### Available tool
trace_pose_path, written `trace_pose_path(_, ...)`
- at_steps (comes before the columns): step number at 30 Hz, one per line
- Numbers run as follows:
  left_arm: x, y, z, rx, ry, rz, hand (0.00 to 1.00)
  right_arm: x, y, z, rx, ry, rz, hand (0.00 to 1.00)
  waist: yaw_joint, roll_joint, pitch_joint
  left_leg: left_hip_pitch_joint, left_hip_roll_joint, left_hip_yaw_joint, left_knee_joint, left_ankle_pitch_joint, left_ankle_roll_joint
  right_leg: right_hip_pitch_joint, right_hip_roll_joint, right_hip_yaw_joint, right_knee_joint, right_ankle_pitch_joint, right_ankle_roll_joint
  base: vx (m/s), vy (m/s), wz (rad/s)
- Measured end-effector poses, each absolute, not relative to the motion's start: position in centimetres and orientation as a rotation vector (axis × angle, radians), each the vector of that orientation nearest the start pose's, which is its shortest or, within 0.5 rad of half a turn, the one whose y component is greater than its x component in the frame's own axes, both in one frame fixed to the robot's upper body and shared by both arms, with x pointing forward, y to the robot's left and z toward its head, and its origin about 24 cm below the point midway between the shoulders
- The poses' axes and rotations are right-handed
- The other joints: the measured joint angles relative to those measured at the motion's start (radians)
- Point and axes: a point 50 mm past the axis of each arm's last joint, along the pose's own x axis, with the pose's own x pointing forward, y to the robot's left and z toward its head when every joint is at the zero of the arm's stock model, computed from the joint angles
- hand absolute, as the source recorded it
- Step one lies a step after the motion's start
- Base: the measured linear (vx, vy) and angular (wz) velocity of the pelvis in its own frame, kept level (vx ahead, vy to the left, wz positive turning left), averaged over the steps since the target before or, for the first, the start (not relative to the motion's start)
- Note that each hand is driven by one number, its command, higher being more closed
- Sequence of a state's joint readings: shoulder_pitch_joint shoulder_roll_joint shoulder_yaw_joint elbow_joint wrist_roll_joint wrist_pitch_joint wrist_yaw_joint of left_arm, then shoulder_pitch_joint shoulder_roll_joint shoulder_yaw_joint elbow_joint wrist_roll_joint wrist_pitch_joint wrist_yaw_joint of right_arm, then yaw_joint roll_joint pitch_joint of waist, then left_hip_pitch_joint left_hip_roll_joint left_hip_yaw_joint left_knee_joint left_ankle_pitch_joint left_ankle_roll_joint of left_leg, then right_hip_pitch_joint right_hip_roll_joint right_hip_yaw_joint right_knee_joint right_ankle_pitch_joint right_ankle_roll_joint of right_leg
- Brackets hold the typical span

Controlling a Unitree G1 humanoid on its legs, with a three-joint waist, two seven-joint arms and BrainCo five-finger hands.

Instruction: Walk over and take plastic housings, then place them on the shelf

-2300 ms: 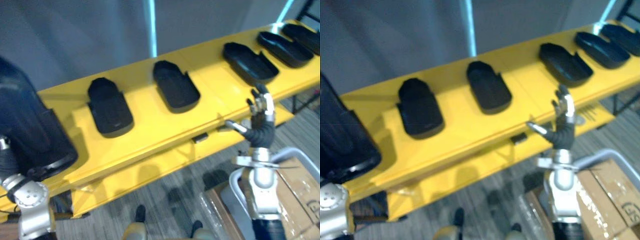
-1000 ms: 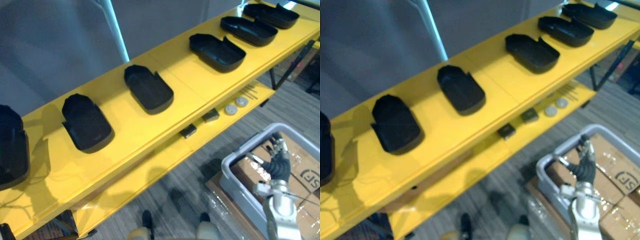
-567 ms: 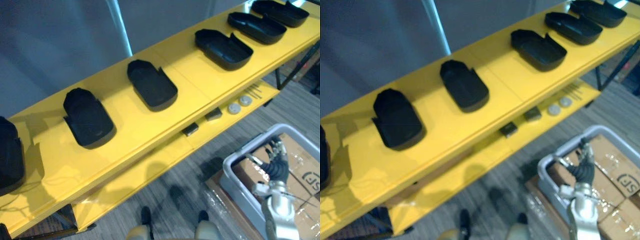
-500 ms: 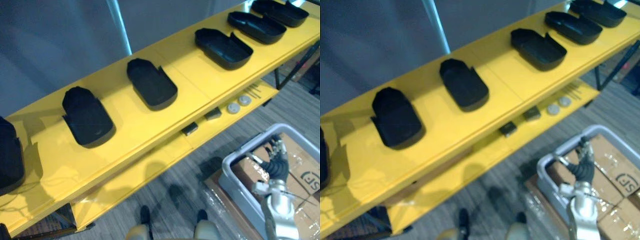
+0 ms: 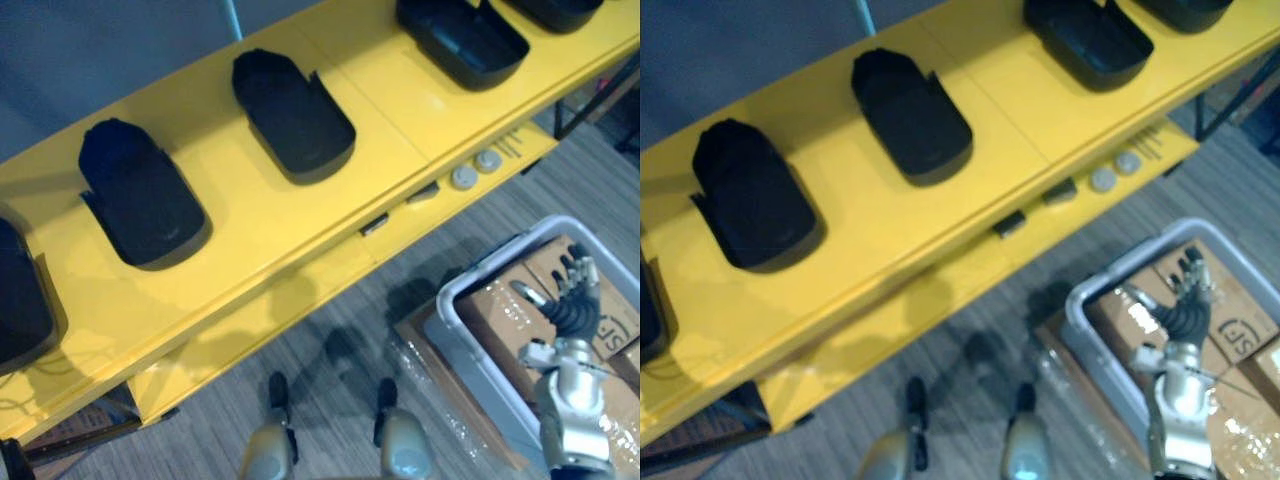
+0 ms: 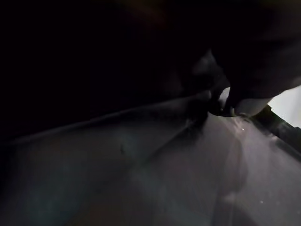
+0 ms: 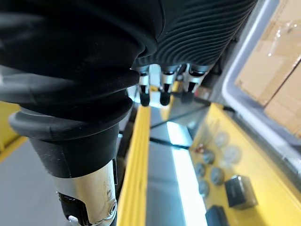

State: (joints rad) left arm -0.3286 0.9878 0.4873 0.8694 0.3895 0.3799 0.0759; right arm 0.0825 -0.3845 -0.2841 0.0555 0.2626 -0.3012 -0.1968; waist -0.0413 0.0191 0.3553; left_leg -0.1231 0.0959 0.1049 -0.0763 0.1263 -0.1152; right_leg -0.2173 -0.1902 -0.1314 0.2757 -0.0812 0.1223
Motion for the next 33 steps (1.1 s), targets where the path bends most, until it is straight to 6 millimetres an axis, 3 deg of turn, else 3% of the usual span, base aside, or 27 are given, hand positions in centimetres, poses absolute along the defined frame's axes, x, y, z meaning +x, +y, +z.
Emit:
trace_pose_path(3, 19.0, 49.2, 14.5, 0.827, 0.66, 1.053, 1.0, 22.0, -30.5, 9.2, -0.152, -0.305, -0.495, 0.0, 0.0, 0.0, 0.034, -0.001, 0.0, 0.005, 0.002, 0.0, 0.0, -0.011, -0.001, 0.008, 0.017, -0.01, -0.003, -0.02, -0.003, -0.03)
trace_pose_path(4, 19.0, 49.2, 14.5, 0.827, 0.659, 1.053, 0.0, 22.0, -30.5, 9.2, -0.153, -0.305, -0.495, 0.0, 0.0, 0.0, 0.034, -0.001, 0.0, 0.005, 0.002, 0.0, 0.0, -0.011, -0.001, 0.008, 0.017, -0.01, -0.003, -0.02, -0.006, -0.08)
trace_pose_path(14, 19.2, 49.1, 15.5, 0.806, 0.621, 1.192, 0.0, 21.9, -31.4, 10.2, -0.183, -0.33, -0.496, 0.0, -0.004, 0.006, 0.048, -0.002, -0.001, 0.013, 0.001, 0.0, 0.0, -0.038, -0.002, 0.023, 0.053, -0.028, 0.002, 0.01, -0.01, -0.02)
trace_pose_path(23, 17.6, 49.7, 16.4, 0.726, 0.565, 1.463, 0.0, 21.9, -31.3, 10.0, -0.183, -0.324, -0.496, 0.0, 0.003, 0.008, 0.049, 0.015, -0.004, 0.009, 0.003, 0.0, 0.0, -0.031, -0.008, 0.019, 0.083, -0.051, 0.003, 0.0, -0.004, 0.01)
trace_pose_path(27, 17.8, 49.4, 19.4, 0.695, 0.303, 1.601, 0.0, 21.5, -31.2, 9.3, -0.168, -0.302, -0.503, 0.0, 0.005, 0.008, 0.048, 0.018, -0.004, 0.005, 0.003, 0.0, 0.0, -0.023, -0.008, 0.013, 0.078, -0.05, 0.004, 0.01, -0.005, 0.03)
trace_pose_path(30, 19.3, 47.4, 23.4, 0.638, -0.086, 1.59, 0.0, 20.8, -30.5, 7.9, -0.121, -0.264, -0.519, 0.0, 0.004, 0.01, 0.043, 0.023, -0.002, -0.012, 0.002, 0.0, -0.001, 0.001, -0.009, -0.005, 0.061, -0.047, 0.006, 0.03, -0.009, 0.13)
trace_pose_path(31, 19.9, 45.4, 25.9, 0.613, -0.323, 1.526, 0.0, 20.2, -30.0, 7.4, -0.098, -0.254, -0.525, 0.0, 0.01, 0.009, 0.037, 0.037, -0.003, -0.012, -0.002, 0.0, 0.0, 0.022, -0.008, -0.008, 0.045, -0.041, 0.009, 0.03, 0.004, 0.04)
trace_pose_path(33, 20.1, 42.9, 27.5, 0.546, -0.554, 1.431, 0.0, 19.6, -29.4, 7.2, -0.075, -0.261, -0.528, 0.0, 0.009, 0.012, 0.01, 0.039, -0.005, -0.011, -0.002, -0.001, 0.0, 0.039, -0.008, -0.013, 0.015, -0.029, 0.012, 0.05, 0.014, 0.04)
